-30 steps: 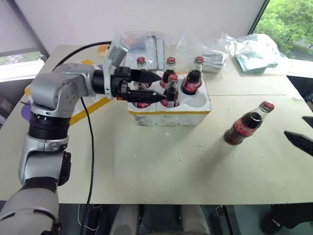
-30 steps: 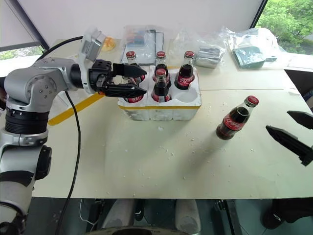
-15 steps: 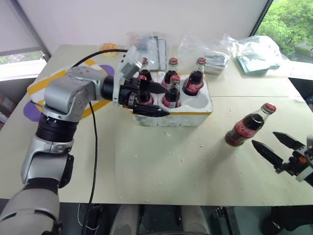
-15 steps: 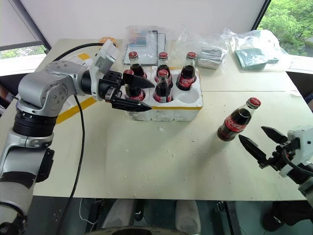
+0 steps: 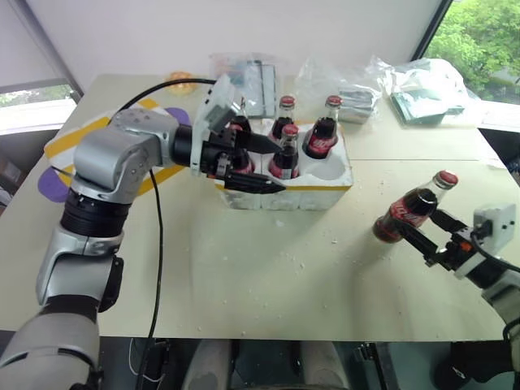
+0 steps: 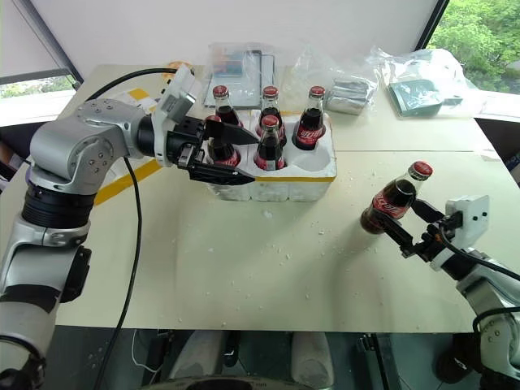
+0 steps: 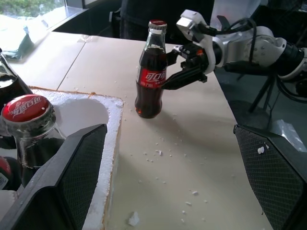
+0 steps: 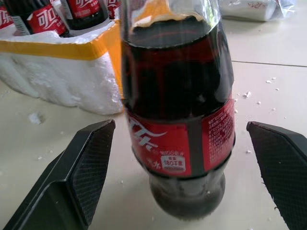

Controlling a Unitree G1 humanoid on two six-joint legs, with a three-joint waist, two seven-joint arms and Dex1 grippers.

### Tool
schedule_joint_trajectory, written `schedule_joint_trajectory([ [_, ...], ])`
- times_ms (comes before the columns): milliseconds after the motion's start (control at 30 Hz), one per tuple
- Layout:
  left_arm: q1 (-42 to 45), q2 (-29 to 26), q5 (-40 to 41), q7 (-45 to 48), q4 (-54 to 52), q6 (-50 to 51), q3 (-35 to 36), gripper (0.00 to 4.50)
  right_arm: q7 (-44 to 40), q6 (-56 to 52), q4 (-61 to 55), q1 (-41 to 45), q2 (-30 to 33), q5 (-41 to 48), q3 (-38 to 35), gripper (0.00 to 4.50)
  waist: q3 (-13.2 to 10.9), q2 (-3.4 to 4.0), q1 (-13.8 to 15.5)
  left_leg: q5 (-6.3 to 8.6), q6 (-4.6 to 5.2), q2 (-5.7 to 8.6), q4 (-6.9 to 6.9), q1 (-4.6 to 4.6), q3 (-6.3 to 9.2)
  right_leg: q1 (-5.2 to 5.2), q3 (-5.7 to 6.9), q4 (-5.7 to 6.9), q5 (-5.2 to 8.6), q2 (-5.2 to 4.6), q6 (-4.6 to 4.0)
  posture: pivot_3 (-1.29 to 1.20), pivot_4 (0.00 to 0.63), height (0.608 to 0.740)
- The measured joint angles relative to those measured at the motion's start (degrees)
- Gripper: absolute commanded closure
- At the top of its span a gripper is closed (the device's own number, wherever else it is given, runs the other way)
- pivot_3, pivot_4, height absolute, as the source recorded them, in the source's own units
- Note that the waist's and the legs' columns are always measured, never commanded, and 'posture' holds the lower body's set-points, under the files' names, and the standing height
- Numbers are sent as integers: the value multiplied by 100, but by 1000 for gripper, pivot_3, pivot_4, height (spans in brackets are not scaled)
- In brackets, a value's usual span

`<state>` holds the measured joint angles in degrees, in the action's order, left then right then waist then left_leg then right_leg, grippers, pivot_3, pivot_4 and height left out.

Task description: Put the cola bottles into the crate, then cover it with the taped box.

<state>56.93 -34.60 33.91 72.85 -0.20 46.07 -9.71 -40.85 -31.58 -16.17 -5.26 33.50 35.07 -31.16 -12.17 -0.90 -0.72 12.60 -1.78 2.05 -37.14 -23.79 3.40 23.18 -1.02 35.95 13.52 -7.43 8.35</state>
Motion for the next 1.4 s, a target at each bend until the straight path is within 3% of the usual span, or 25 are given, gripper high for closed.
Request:
schedule_joint_trajectory([
  [167, 0, -1, 1, -64, -9, 14, 0, 67, 48, 136, 369, 402, -23, -5, 211, 0, 0, 0, -5, 0, 0, 0, 1, 0, 1, 1, 0, 0, -4, 2, 7, 0, 150, 737],
  [233, -1, -10, 1, -82, -24, 16, 1, 0, 115, 190, 542, 580, -50, -7, 260, 532, 0, 0, -6, 0, 0, -1, 1, 0, 2, 1, 1, 0, -4, 2, 7, 0, 150, 737],
  [333, -4, -12, 7, -100, -87, 21, 2, 0, 130, 238, 624, 677, -90, 7, 299, 1693, 0, 0, -3, 0, 0, 0, 3, 0, 3, 1, 1, 1, -9, 3, 17, 0, 150, 737],
  [600, -67, -24, 38, -222, -129, 90, 21, 0, 99, 54, 674, 806, 65, 220, 283, 1654, -6, 10, -25, 0, 1, -1, 4, -3, 0, 8, -1, 1, -10, 3, 18, 0, 150, 737],
  [867, -284, -138, 62, -395, -374, 155, 180, 0, -26, -459, 922, 2944, 930, 909, 268, 1654, -18, 29, -46, 0, 3, -9, 7, -14, 3, 27, -3, 11, -10, 15, 17, 0, 150, 737],
  [1067, -414, -216, 132, -564, -565, 248, 274, 0, -255, -412, 1389, 4326, 625, 736, 1319, 1654, -17, 26, -40, 1, 4, -9, 3, -23, 1, 29, -2, 5, -11, 14, 18, 0, 150, 737],
  [1233, -524, -325, 182, -757, -693, 331, 421, 0, -300, -370, 1871, 4441, 151, 375, 2021, 1654, -18, 25, 0, 0, 4, -5, -3, -64, 4, 64, 0, 10, -12, 13, 18, 0, 150, 737],
  [1400, -681, -428, 257, -924, -888, 458, 544, 0, -530, -219, 1885, 4433, 124, 3, 2416, 1654, -18, 25, -21, 0, 4, -2, 3, -72, 2, 80, -1, 16, -13, 10, 18, 0, 150, 737],
])
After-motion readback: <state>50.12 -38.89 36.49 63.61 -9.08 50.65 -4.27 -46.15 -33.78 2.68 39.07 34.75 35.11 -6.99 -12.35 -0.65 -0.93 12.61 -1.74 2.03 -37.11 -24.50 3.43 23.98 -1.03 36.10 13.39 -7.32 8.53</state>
